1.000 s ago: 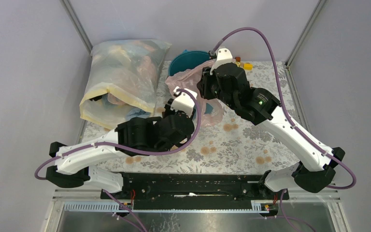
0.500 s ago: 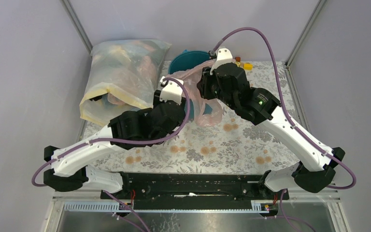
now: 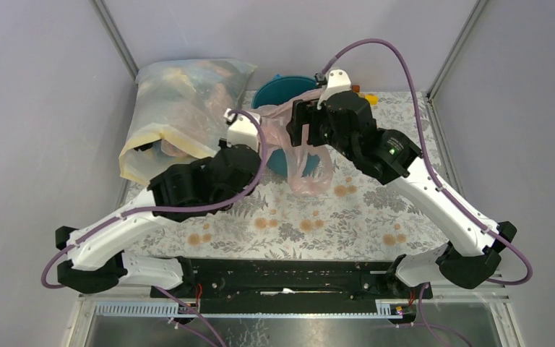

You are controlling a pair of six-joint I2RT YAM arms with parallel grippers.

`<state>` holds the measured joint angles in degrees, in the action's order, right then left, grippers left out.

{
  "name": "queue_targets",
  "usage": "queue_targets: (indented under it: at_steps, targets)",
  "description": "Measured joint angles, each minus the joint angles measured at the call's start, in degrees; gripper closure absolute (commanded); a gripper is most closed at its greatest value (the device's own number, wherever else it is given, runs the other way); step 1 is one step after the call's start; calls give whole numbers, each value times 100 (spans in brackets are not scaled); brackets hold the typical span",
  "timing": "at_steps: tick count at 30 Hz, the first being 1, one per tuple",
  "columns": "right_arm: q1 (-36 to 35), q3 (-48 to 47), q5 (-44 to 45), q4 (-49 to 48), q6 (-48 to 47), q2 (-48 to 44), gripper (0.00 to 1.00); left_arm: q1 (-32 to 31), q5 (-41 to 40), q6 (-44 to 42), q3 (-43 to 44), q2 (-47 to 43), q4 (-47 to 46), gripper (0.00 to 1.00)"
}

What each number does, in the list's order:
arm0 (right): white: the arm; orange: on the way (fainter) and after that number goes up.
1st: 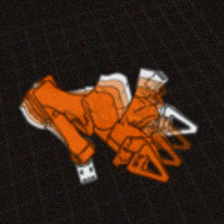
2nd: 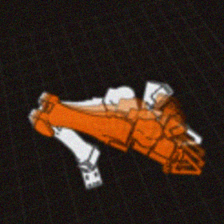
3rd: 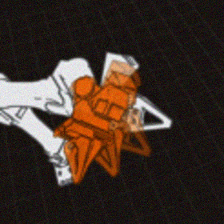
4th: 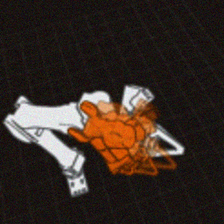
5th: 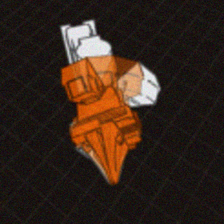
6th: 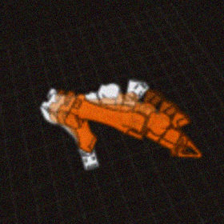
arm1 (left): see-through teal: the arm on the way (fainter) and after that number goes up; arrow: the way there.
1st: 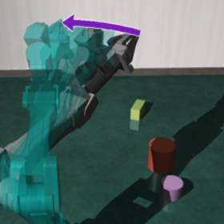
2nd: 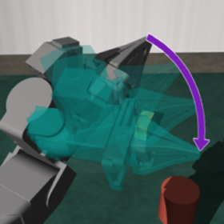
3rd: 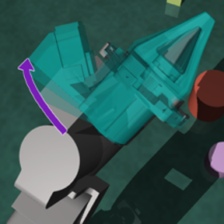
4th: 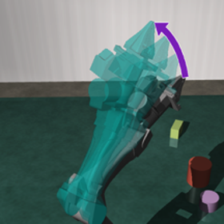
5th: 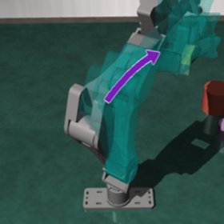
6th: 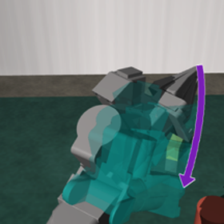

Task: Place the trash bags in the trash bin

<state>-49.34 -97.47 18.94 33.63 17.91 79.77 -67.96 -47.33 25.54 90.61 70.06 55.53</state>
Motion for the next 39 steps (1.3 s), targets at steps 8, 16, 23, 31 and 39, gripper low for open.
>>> queue_targets:
  at_steps: [8, 16, 23, 31, 39]
  targets:
    - [1300, -820, -411, 284, -7, 155, 12, 776, 656, -28, 319, -133, -26, 100]
    - [2450, -1766, -745, 496, 210, 918, 83, 931, 1213, 96, 354, -177, -31, 100]
    - [2656, -1867, -1362, 815, 442, 1834, 100, 957, 1349, 175, 363, -313, 46, 100]
    - [2621, -1840, -2238, 922, 616, 2529, 100, 1067, 1386, 138, 501, -299, 70, 100]
    - [2026, -3460, -2264, 1329, 295, 4271, 100, 1665, 1810, -179, 1220, 144, 9, 100]
